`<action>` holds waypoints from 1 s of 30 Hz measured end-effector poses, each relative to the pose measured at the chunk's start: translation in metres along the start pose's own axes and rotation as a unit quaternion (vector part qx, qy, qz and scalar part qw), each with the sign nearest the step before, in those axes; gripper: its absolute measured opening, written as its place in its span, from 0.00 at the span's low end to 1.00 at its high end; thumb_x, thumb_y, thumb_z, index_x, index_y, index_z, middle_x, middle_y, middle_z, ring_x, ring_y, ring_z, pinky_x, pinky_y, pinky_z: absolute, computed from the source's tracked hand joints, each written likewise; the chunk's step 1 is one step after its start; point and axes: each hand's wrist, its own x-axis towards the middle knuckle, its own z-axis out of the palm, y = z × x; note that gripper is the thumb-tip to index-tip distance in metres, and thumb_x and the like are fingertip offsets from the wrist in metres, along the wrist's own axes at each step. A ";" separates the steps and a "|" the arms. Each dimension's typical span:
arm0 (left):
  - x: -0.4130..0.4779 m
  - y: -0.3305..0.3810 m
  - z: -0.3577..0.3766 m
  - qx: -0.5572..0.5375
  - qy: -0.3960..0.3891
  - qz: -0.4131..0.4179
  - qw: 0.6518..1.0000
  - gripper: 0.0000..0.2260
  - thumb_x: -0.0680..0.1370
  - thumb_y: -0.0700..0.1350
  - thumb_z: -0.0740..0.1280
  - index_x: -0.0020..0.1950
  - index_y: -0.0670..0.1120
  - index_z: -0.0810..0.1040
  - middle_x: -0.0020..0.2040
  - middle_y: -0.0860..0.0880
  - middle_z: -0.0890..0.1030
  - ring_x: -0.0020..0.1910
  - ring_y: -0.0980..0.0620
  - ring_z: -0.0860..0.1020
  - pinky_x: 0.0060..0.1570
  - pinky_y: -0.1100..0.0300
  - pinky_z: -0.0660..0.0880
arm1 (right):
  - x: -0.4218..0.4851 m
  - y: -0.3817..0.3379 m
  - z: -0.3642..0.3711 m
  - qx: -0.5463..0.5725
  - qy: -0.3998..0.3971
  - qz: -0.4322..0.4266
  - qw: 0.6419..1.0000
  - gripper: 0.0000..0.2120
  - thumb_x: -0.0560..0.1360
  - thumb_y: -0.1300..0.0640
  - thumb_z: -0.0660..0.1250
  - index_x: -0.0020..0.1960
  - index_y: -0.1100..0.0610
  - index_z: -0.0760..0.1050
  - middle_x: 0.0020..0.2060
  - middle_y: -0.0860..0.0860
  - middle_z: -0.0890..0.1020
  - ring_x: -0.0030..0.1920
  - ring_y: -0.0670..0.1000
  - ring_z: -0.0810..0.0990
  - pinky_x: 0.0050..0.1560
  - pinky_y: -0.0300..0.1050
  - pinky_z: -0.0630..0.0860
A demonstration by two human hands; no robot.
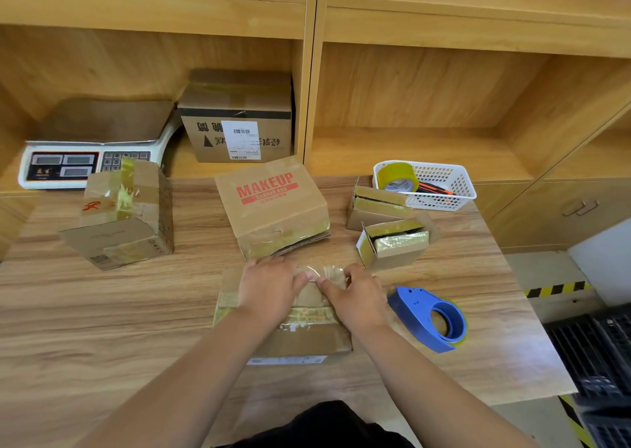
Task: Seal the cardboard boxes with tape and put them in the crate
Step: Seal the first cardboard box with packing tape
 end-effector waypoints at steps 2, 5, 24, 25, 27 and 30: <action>0.002 -0.001 -0.001 0.002 0.001 0.001 1.000 0.18 0.81 0.60 0.51 0.48 0.50 0.75 0.46 0.52 0.80 0.48 0.50 0.77 0.52 0.56 0.65 | 0.002 0.004 0.001 0.022 0.009 -0.013 1.000 0.19 0.72 0.41 0.68 0.33 0.49 0.62 0.31 0.44 0.69 0.43 0.51 0.69 0.43 0.46 0.62; 0.005 -0.001 -0.002 -0.005 0.007 0.004 1.000 0.17 0.82 0.56 0.50 0.44 0.51 0.73 0.41 0.52 0.78 0.43 0.49 0.77 0.48 0.56 0.67 | 0.005 0.010 0.001 0.072 0.015 -0.024 0.997 0.19 0.75 0.46 0.66 0.31 0.51 0.64 0.27 0.45 0.69 0.38 0.51 0.71 0.43 0.46 0.66; 0.007 -0.001 0.004 0.011 0.025 -0.008 1.000 0.18 0.83 0.53 0.47 0.44 0.52 0.74 0.39 0.52 0.79 0.38 0.50 0.74 0.47 0.57 0.66 | 0.024 -0.005 0.011 0.073 -0.054 0.040 0.995 0.17 0.79 0.43 0.56 0.42 0.56 0.66 0.44 0.54 0.70 0.46 0.53 0.70 0.50 0.51 0.69; 0.007 -0.001 0.004 0.008 0.026 -0.008 1.000 0.18 0.83 0.53 0.47 0.44 0.52 0.73 0.39 0.52 0.79 0.37 0.50 0.74 0.47 0.57 0.66 | 0.024 -0.005 0.011 0.100 -0.054 0.050 0.992 0.16 0.80 0.46 0.55 0.41 0.56 0.66 0.44 0.55 0.70 0.46 0.53 0.70 0.52 0.52 0.69; 0.007 -0.001 0.005 0.013 0.031 -0.011 0.999 0.18 0.83 0.52 0.47 0.44 0.52 0.74 0.39 0.52 0.78 0.38 0.50 0.74 0.45 0.58 0.65 | 0.025 -0.006 0.012 0.147 -0.056 0.073 0.985 0.15 0.81 0.50 0.53 0.39 0.54 0.66 0.45 0.55 0.71 0.47 0.53 0.70 0.55 0.51 0.69; 0.006 -0.001 0.005 0.011 0.037 -0.018 0.999 0.18 0.83 0.52 0.46 0.45 0.52 0.74 0.37 0.54 0.75 0.37 0.51 0.72 0.45 0.57 0.65 | 0.024 -0.004 0.005 0.267 -0.069 0.162 0.948 0.15 0.81 0.53 0.52 0.40 0.55 0.70 0.40 0.53 0.75 0.42 0.52 0.73 0.47 0.46 0.71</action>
